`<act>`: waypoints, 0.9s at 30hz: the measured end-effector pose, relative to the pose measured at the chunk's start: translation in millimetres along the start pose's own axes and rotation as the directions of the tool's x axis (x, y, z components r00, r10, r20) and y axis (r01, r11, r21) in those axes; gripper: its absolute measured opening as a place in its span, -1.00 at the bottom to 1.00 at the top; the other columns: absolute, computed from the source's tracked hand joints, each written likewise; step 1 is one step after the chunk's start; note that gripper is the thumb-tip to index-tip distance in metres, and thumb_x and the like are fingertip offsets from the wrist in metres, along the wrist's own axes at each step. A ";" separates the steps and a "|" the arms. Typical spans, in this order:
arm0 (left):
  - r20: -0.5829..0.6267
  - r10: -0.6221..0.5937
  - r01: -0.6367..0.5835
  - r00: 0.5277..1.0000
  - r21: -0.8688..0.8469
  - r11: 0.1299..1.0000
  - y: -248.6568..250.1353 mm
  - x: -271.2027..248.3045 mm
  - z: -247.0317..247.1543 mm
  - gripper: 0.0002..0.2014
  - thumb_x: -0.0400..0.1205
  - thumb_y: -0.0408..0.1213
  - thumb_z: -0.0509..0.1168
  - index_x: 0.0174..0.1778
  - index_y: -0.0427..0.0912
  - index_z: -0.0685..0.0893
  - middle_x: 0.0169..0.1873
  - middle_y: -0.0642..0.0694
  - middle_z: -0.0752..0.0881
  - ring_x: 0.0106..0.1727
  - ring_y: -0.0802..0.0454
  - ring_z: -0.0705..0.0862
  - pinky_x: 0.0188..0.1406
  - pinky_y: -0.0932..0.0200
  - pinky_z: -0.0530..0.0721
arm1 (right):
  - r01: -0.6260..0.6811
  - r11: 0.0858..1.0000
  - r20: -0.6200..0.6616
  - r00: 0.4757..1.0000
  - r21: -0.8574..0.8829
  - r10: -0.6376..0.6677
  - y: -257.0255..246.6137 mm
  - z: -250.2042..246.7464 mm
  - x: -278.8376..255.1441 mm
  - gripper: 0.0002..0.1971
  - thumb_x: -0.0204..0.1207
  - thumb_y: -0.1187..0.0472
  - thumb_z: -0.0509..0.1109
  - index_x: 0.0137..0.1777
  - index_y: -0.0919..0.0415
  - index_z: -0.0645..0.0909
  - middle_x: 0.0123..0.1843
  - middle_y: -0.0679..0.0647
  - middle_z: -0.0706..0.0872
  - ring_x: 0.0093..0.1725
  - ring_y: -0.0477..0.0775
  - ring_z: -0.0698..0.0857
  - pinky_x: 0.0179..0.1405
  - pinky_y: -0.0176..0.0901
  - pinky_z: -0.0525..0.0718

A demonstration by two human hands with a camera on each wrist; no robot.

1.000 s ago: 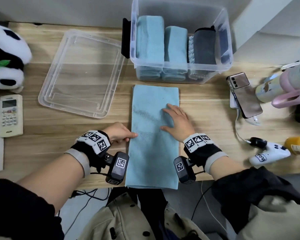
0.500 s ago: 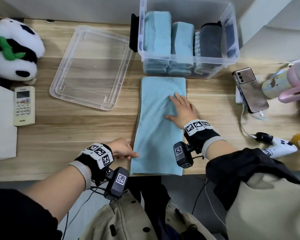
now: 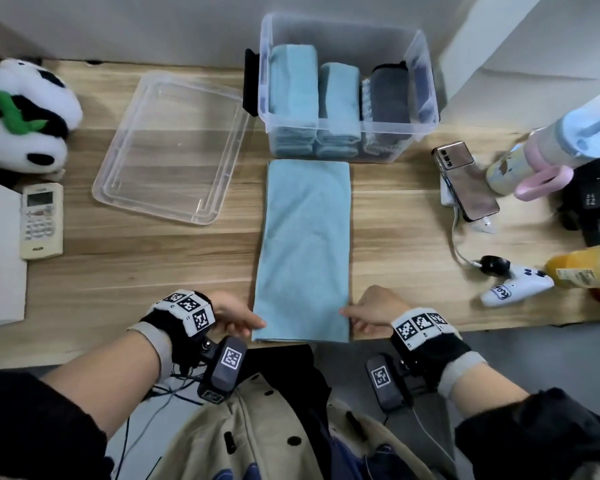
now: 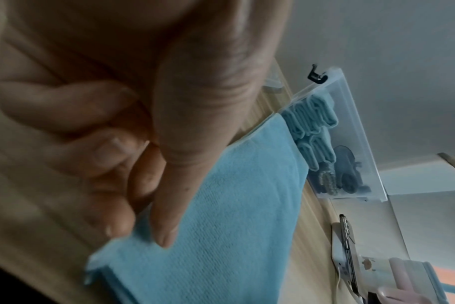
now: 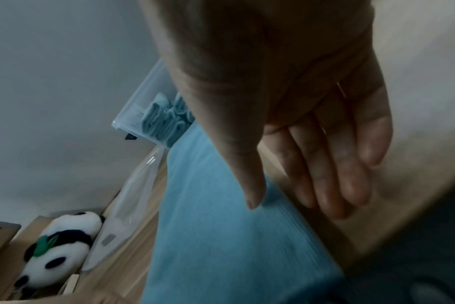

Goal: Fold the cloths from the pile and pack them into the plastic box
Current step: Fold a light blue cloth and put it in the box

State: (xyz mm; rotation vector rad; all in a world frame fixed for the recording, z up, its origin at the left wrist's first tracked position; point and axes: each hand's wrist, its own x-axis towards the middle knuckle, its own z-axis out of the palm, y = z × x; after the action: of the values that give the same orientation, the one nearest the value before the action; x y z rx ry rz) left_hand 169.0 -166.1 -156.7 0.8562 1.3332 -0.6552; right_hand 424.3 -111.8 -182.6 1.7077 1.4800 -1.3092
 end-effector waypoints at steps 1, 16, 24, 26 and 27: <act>0.008 0.002 -0.002 1.000 -0.005 1.000 -1.3 3.4 0.4 -0.57 0.67 0.06 0.15 -0.46 -0.10 0.39 -0.87 0.12 0.36 -0.86 0.24 0.27 -0.84 0.45 0.14 | -0.033 0.997 0.017 0.999 0.071 0.032 2.7 7.4 -1.2 -0.64 0.46 -0.04 0.46 -0.23 0.32 0.70 -0.44 0.02 0.77 -0.52 -0.09 0.71 -0.32 -0.24 0.73; -0.379 0.231 -0.443 0.896 -0.726 0.526 -15.2 0.8 -29.7 -0.95 0.57 -0.36 0.36 -0.18 -0.14 0.63 -0.44 0.01 0.61 -0.57 0.24 0.59 -0.70 0.46 0.45 | 0.236 0.642 -0.150 0.971 0.729 -0.187 -9.1 -5.0 -35.2 -0.85 0.51 0.30 0.44 -0.07 0.14 0.50 -0.36 0.16 0.71 -0.53 -0.06 0.66 -0.51 -0.31 0.64; -0.381 0.296 -0.482 0.876 -0.737 0.474 -13.7 7.1 -39.7 -0.68 0.61 -0.55 0.11 0.09 -0.17 0.70 -0.09 -0.06 0.83 -0.21 0.09 0.82 -0.54 0.42 0.54 | 0.261 0.542 -0.164 0.961 0.799 -0.221 -15.5 -22.7 -20.4 -0.82 0.65 0.28 0.20 0.14 0.27 0.59 -0.10 0.14 0.81 -0.27 0.04 0.81 -0.33 -0.25 0.69; -0.433 0.291 -0.521 0.853 -0.667 0.533 -9.9 10.9 -38.4 -0.75 0.61 -0.56 0.19 0.03 -0.20 0.69 -0.22 -0.02 0.84 -0.35 0.17 0.79 -0.63 0.48 0.46 | 0.276 0.594 -0.146 0.955 0.756 -0.258 -17.2 -27.1 -16.4 -0.77 0.63 0.33 0.19 0.25 0.28 0.53 0.01 0.11 0.80 -0.24 -0.02 0.80 -0.27 -0.27 0.69; -0.468 0.290 -0.541 0.835 -0.600 0.589 -7.8 13.3 -37.7 -0.85 0.60 -0.50 0.27 -0.05 -0.21 0.70 -0.33 0.02 0.83 -0.44 0.25 0.75 -0.67 0.50 0.41 | 0.292 0.643 -0.157 0.953 0.708 -0.259 -18.4 -26.7 -13.7 -0.74 0.61 0.35 0.23 0.28 0.29 0.51 -0.01 0.09 0.79 -0.30 -0.11 0.78 -0.32 -0.32 0.67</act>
State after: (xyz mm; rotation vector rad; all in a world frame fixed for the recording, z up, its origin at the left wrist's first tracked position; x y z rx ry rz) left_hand 143.7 -138.1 -171.9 0.5914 1.4383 0.4253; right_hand 416.5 -90.0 -156.2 2.0167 1.3604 -2.2811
